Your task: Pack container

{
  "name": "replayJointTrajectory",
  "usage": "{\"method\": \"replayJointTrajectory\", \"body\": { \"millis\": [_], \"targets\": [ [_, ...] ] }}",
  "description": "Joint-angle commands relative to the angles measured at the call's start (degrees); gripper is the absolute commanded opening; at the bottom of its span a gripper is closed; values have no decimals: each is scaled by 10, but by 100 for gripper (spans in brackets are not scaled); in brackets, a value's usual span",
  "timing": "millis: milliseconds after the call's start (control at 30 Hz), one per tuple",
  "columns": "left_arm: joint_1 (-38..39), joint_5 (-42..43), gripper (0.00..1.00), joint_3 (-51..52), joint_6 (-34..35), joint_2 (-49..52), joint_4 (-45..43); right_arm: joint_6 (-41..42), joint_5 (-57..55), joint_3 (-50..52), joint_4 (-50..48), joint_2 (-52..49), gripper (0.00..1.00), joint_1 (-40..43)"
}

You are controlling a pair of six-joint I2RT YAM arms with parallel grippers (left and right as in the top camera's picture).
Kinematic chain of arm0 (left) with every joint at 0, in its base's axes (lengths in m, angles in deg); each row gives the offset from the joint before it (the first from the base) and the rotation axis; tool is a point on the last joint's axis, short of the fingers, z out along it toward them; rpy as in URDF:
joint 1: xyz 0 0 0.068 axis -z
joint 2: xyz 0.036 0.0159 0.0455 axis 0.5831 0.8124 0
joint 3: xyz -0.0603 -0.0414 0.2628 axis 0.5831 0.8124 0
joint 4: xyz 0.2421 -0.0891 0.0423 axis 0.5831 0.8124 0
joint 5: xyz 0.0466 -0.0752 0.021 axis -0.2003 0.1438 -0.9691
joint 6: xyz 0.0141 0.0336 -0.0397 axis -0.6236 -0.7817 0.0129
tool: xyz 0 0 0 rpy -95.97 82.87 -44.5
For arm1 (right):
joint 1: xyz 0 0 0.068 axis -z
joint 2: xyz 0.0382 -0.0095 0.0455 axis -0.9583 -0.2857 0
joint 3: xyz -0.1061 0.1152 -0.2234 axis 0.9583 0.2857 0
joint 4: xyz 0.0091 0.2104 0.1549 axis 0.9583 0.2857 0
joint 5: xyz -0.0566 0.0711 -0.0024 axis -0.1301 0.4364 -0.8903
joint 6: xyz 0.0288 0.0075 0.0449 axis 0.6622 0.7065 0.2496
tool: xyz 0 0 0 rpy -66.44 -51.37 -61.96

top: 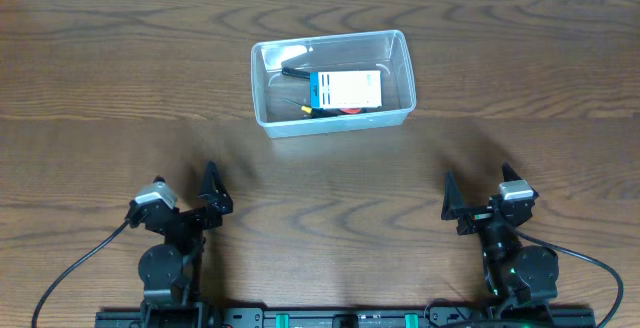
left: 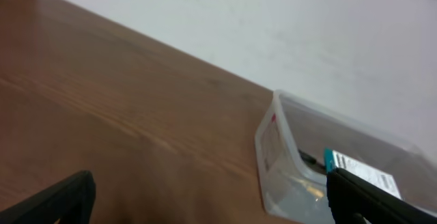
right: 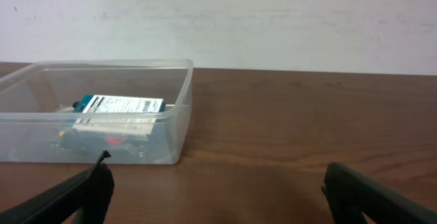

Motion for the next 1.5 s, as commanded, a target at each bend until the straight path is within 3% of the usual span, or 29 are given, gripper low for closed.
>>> {"method": "replayJointTrajectory", "body": {
  "millis": [0,67,267,400,1467],
  "targets": [
    [-2,-2,98,6,5,-10,18,-7,6,2,2,5,99,-2],
    [-1,-3,98,6,-6,-10,29,-7,6,2,2,5,99,-2],
    [-1,-2,98,6,-204,-10,37,-7,6,2,2,5,99,-2],
    [-1,-2,98,6,-279,-10,37,-7,6,2,2,4,99,-2],
    [-1,4,98,6,-280,2,36,-7,6,2,2,4,99,-2]
  ]
}}
